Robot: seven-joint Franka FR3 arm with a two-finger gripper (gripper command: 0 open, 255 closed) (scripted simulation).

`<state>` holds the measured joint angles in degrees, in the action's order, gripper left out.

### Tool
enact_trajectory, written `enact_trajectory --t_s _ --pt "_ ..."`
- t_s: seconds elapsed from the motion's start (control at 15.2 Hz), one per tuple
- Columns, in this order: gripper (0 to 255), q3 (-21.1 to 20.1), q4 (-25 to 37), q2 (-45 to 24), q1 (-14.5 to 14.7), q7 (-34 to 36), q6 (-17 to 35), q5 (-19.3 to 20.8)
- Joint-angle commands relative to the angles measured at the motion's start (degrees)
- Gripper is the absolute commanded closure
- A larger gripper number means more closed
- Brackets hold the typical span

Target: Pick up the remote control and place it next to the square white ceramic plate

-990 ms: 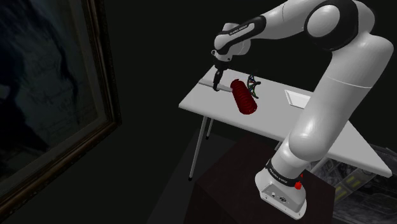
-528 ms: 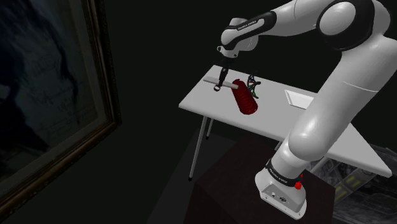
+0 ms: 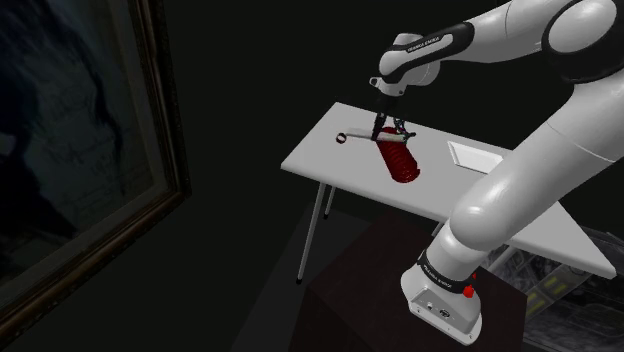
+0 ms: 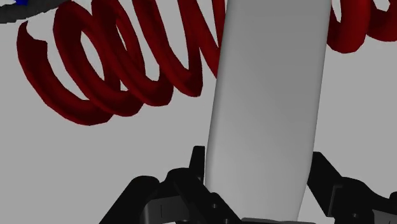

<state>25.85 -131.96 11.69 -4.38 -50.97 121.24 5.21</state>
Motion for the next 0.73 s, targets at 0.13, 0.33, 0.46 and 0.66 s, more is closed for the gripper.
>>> enact_trajectory --t_s 0.13,0.33,0.46,0.66 --pt "255 2.7 -4.2 4.4 -3.1 -3.7 0.3 3.0" --pt "255 4.8 -6.3 7.3 -5.5 -6.6 -0.1 5.3" --pt "255 6.3 -7.3 9.0 -7.1 -8.7 -0.5 6.7" --pt "255 8.6 -8.4 11.0 -9.7 -12.2 -1.0 8.8"
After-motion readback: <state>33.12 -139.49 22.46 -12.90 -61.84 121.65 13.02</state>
